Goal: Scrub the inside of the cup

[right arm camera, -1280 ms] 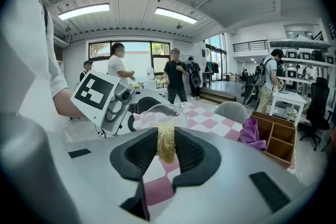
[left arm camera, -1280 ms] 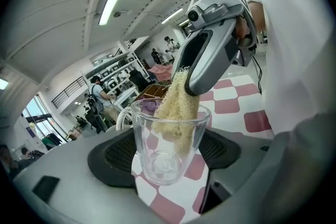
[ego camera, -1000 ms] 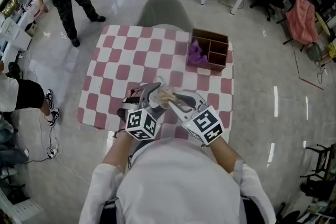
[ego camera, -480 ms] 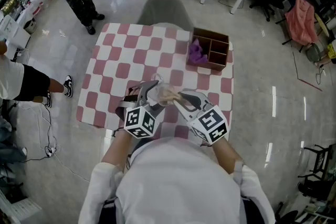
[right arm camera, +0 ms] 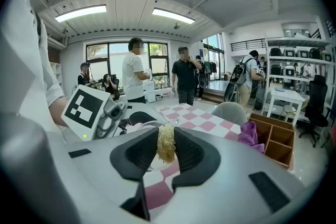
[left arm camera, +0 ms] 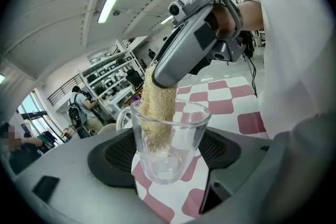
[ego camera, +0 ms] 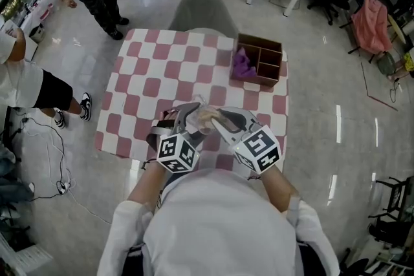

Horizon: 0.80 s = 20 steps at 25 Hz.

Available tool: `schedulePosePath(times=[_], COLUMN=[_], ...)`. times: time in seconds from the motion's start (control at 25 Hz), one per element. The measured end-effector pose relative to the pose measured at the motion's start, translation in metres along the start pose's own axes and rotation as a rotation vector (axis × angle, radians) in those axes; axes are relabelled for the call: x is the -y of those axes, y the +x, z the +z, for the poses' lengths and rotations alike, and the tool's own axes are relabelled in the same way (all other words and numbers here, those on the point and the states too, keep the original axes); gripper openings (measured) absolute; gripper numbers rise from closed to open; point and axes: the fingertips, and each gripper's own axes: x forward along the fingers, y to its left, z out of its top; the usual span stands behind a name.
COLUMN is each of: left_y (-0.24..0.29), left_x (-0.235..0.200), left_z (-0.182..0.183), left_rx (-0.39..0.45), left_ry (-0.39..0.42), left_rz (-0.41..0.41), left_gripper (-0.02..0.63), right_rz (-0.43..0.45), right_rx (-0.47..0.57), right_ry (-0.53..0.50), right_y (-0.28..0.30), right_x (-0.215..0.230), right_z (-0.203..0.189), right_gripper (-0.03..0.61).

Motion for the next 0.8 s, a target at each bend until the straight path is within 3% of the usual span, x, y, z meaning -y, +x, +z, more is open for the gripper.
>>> schedulePosePath(times=[0.2,0.52,0.8], left_y=[-0.002,-0.004,-0.002], left_x=[-0.001,-0.005,0.005], left_z=[-0.001,-0.005,0.0], left_rx=[0.0,-0.014,0.001], left_ry=[-0.01,-0.009,-0.01], left_rz=[0.008,0.012,-0.011], left_gripper=[0.357,0.357,0.358], right_rz=[-0.003,0.079,0.022], right_rx=[-0.054,-0.055,-0.038], right_ry=[-0.004,-0.004,-0.009], right_y=[-0.003,0.003,0.006], right_x=[0.002,-0.022,-0.006], right_z=[-0.015,-0.014,-0.003], right_gripper=[0.106,0.106,0.106])
